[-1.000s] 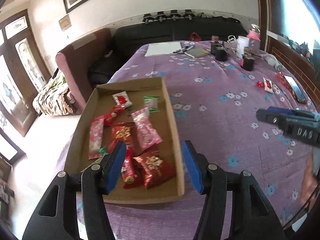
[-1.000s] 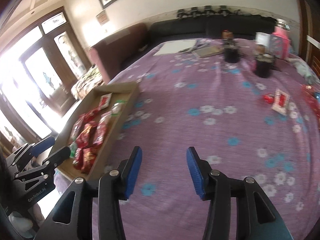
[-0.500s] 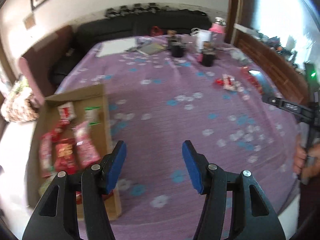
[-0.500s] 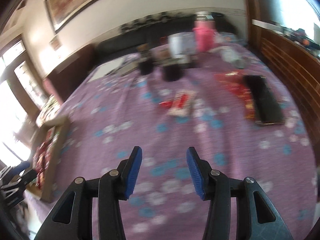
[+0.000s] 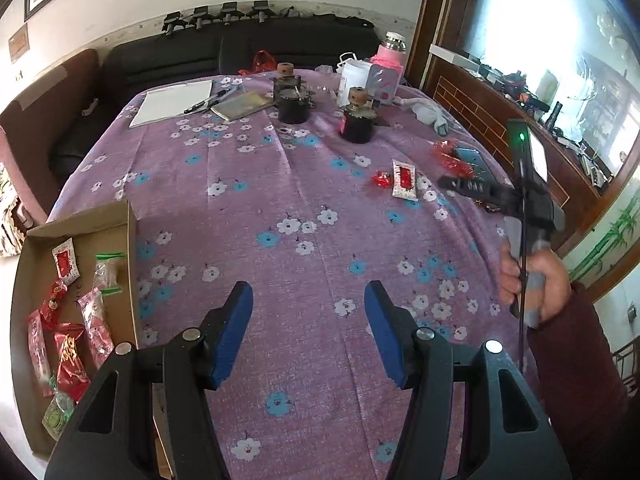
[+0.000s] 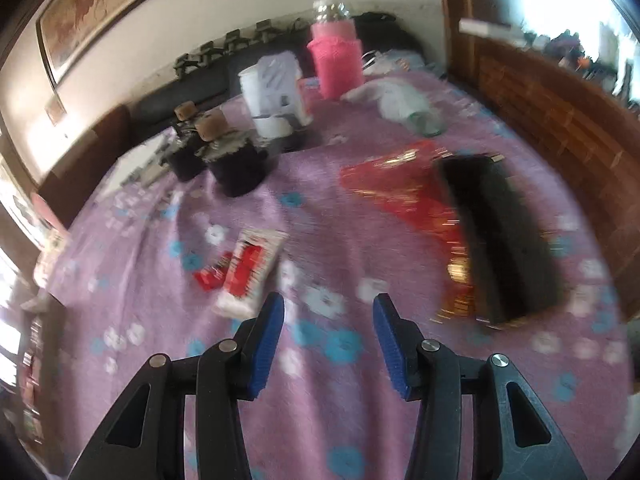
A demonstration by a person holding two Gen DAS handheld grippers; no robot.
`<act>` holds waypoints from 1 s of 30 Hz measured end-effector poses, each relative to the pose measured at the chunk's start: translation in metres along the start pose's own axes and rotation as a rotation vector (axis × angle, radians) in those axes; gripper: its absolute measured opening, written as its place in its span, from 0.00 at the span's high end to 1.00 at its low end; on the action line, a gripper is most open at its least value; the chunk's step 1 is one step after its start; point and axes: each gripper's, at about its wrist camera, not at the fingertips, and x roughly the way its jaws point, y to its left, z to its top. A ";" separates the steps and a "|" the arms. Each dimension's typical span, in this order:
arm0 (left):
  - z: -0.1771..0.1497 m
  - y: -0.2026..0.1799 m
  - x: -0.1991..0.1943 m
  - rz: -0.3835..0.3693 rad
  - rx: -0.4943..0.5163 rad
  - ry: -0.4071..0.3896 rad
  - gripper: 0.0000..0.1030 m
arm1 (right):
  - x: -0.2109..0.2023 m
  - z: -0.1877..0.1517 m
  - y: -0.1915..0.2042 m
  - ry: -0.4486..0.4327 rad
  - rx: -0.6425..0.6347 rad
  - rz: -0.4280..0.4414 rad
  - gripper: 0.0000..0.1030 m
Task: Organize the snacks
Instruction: 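Grasp the white-and-red packet with the right gripper while the left grasps the small red candy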
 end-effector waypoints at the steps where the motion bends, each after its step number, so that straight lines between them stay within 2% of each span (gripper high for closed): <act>1: 0.000 0.002 0.003 0.001 -0.008 0.005 0.45 | 0.007 0.005 0.003 0.008 0.010 0.027 0.53; 6: 0.000 0.013 0.015 -0.014 -0.071 0.046 0.45 | 0.044 0.024 0.032 0.063 -0.031 0.026 0.53; 9: -0.001 0.015 0.016 -0.008 -0.078 0.053 0.45 | 0.065 0.028 0.047 0.094 -0.066 -0.041 0.54; 11: -0.003 0.017 0.016 -0.004 -0.081 0.054 0.45 | 0.066 0.027 0.055 0.096 -0.083 -0.070 0.65; 13: -0.003 0.021 0.017 -0.005 -0.088 0.055 0.45 | 0.063 0.021 0.059 0.108 -0.081 -0.034 0.77; 14: -0.003 0.022 0.018 -0.007 -0.092 0.056 0.45 | 0.060 0.015 0.063 0.125 -0.094 -0.016 0.78; 19: 0.001 0.020 0.025 -0.033 -0.087 0.062 0.45 | 0.032 -0.024 0.076 0.169 -0.164 0.063 0.78; 23: 0.008 0.006 0.036 -0.054 -0.052 0.077 0.45 | 0.014 -0.046 0.069 0.144 -0.152 0.042 0.78; 26: 0.025 -0.009 0.046 -0.082 -0.005 0.073 0.45 | 0.006 -0.050 0.055 0.099 -0.130 0.037 0.77; 30: 0.051 -0.026 0.069 -0.122 0.042 0.075 0.45 | 0.003 -0.050 0.043 0.088 -0.090 0.060 0.79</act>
